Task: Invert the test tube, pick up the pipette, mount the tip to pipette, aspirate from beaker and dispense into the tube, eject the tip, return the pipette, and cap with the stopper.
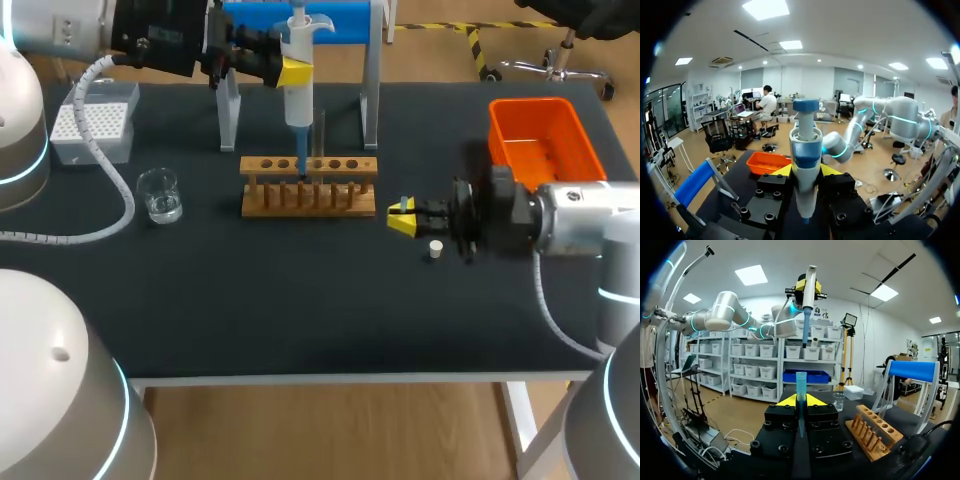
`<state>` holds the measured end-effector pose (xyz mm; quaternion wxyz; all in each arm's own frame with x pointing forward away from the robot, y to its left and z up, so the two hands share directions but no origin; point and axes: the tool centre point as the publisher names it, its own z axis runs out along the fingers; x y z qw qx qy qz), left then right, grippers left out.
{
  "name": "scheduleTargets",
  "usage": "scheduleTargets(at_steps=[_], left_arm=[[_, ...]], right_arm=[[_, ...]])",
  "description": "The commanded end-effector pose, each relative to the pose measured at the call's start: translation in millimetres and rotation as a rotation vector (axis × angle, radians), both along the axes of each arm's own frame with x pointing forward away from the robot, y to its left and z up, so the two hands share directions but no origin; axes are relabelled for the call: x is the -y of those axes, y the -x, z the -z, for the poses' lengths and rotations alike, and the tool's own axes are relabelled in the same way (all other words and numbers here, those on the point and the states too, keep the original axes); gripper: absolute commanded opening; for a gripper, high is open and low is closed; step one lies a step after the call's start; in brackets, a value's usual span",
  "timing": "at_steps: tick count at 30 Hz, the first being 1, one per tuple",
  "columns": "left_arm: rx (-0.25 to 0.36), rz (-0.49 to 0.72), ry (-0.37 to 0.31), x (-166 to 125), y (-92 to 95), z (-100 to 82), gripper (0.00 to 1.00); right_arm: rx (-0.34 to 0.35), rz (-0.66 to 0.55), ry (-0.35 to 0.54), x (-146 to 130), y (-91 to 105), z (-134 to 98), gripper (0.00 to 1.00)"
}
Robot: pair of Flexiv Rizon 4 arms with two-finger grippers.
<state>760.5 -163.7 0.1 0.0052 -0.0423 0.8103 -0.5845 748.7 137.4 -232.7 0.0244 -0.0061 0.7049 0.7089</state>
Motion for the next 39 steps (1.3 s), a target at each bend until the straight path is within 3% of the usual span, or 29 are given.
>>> scheduleTargets(at_steps=[1,18,28,39], left_arm=[[-0.001,0.001,-0.001,-1.0,0.4,-0.5,0.00],[-0.001,0.001,-0.001,-1.0,0.4,-0.5,0.00],[-0.001,0.001,-0.001,-1.0,0.4,-0.5,0.00],[-0.001,0.001,-0.001,-1.0,0.4,-0.5,0.00]], right_arm=[[0.001,-0.002,-0.001,1.0,0.3,0.5,0.00],[0.001,-0.002,-0.001,1.0,0.3,0.5,0.00],[-0.010,-0.018,0.017,-45.2,-6.3,-4.3,0.00],[-0.020,-0.007,0.024,-75.2,-12.4,-1.9,0.00]])
